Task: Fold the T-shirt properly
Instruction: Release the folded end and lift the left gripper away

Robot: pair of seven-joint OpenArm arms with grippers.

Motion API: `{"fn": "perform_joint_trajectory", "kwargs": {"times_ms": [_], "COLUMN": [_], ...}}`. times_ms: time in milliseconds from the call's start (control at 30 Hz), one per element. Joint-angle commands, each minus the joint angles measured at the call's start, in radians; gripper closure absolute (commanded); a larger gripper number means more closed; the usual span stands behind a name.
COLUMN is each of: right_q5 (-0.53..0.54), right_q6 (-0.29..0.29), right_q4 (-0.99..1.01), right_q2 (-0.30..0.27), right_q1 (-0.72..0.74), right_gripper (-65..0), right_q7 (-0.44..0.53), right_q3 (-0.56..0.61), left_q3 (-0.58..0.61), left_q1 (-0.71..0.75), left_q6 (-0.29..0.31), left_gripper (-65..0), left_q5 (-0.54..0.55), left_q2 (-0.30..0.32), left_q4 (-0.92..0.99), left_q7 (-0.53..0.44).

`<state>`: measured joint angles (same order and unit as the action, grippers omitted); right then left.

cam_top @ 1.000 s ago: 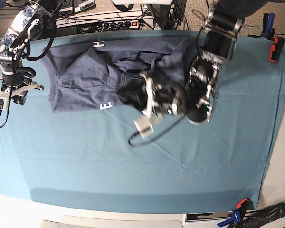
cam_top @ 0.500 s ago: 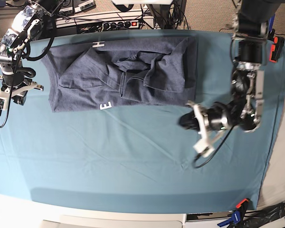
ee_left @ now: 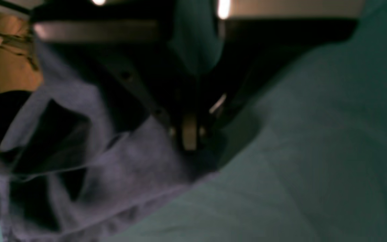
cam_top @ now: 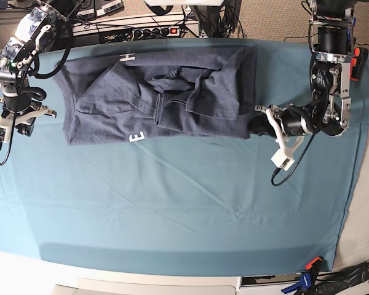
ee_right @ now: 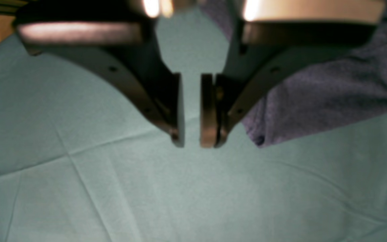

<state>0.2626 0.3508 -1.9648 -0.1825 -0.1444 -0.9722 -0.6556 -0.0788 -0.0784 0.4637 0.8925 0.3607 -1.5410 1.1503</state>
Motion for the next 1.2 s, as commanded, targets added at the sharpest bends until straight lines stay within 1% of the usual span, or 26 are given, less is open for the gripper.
{"fn": "perform_joint_trajectory", "kwargs": {"times_ms": [0, 133, 233, 433, 633, 733, 1033, 1167], "right_q5": [0.010, 0.010, 0.010, 0.010, 0.010, 0.010, 0.010, 0.010], "right_q6": [-0.003, -0.003, -0.003, -0.004, -0.004, -0.004, -0.004, -0.004], "right_q4": [-0.018, -0.018, -0.018, -0.018, -0.018, -0.018, -0.018, -0.018], "right_q2": [-0.016, -0.014, -0.014, -0.014, -0.014, -0.014, -0.014, -0.014], "right_q1": [0.008, 0.008, 0.008, 0.008, 0.008, 0.008, 0.008, 0.008], "right_gripper": [-9.5, -9.5, -9.5, -9.5, -9.5, -9.5, -9.5, -9.5], "right_q7": [0.022, 0.022, 0.022, 0.023, 0.024, 0.025, 0.026, 0.026], "right_q3": [-0.006, -0.006, -0.006, -0.006, -0.006, -0.006, -0.006, -0.006], "left_q3": [-0.005, -0.005, -0.005, -0.005, -0.005, -0.005, -0.002, -0.002], "left_q1": [-0.021, -0.015, 0.008, 0.081, 0.112, 0.118, 0.151, 0.170], "left_q6": [0.008, 0.007, 0.006, 0.004, 0.004, 0.004, 0.004, 0.005], "left_gripper": [0.0, 0.0, 0.0, 0.0, 0.0, 0.0, 0.0, 0.0], "left_q5": [0.023, -0.029, -0.046, -0.048, -0.048, -0.048, -0.043, -0.040], "left_q2": [0.008, 0.008, 0.008, 0.008, 0.004, -0.016, -0.129, -0.144], "left_q4": [-0.043, -0.137, -0.181, -0.190, -0.190, -0.190, -0.190, -0.190], "left_q7": [-0.018, -0.028, -0.041, -0.053, -0.060, -0.061, -0.068, -0.067]}}
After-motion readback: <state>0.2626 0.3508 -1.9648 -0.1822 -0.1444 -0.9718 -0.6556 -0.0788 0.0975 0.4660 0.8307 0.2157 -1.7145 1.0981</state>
